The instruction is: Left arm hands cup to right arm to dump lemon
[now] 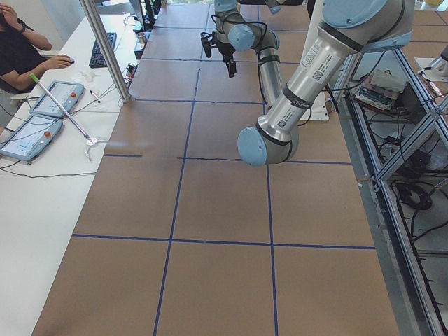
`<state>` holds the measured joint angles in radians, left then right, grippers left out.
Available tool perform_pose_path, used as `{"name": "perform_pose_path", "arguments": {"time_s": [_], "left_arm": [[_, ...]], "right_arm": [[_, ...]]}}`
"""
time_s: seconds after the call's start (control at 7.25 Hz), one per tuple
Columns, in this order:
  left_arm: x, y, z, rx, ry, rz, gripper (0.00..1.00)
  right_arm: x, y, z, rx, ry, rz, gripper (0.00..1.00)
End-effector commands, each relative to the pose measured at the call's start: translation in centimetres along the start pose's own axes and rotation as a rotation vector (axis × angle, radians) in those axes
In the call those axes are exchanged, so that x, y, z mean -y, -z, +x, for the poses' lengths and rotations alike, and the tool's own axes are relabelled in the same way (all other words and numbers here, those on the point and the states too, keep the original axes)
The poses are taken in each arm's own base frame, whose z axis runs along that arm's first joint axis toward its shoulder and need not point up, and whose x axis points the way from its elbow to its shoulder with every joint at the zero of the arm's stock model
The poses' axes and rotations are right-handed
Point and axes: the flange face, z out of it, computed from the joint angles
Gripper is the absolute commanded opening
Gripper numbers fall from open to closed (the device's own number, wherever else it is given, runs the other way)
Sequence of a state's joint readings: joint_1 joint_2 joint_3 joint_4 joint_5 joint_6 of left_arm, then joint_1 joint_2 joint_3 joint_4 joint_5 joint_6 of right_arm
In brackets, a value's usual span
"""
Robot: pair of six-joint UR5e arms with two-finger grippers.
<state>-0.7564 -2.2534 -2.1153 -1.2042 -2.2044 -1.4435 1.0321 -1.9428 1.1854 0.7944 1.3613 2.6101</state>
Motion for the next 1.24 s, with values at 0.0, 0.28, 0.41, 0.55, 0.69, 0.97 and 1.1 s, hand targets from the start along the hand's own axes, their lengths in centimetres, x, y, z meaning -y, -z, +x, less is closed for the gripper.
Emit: {"name": "perform_pose_path", "arguments": {"time_s": [0.0,0.28,0.41,0.55,0.69,0.97,1.1], "left_arm": [[-0.09,0.14,0.18,-0.004,-0.003,0.000,1.00],[-0.12,0.19,0.24,-0.005,-0.004,0.001,1.00],[-0.16,0.25,0.23,-0.006,-0.005,0.001,1.00],[-0.12,0.25,0.23,-0.006,-0.005,0.005,1.00],[0.03,0.25,0.21,-0.004,-0.005,0.020,1.00],[-0.01,0.31,0.20,-0.005,-0.004,0.021,1.00],[-0.13,0.46,0.18,-0.007,-0.006,0.021,1.00]], "right_arm": [[1.78,1.85,-0.12,0.061,-0.178,-0.013,0.01],[2.20,2.13,-0.19,0.099,-0.273,-0.052,0.01],[2.15,2.12,-0.23,0.100,-0.315,-0.057,0.01],[2.09,1.78,-0.35,0.114,-0.353,-0.059,0.01],[1.88,1.37,-0.41,0.120,-0.375,-0.067,0.01],[1.79,1.30,-0.56,0.124,-0.443,-0.076,0.01],[1.78,1.55,-0.64,0.129,-0.465,-0.091,0.01]]}}
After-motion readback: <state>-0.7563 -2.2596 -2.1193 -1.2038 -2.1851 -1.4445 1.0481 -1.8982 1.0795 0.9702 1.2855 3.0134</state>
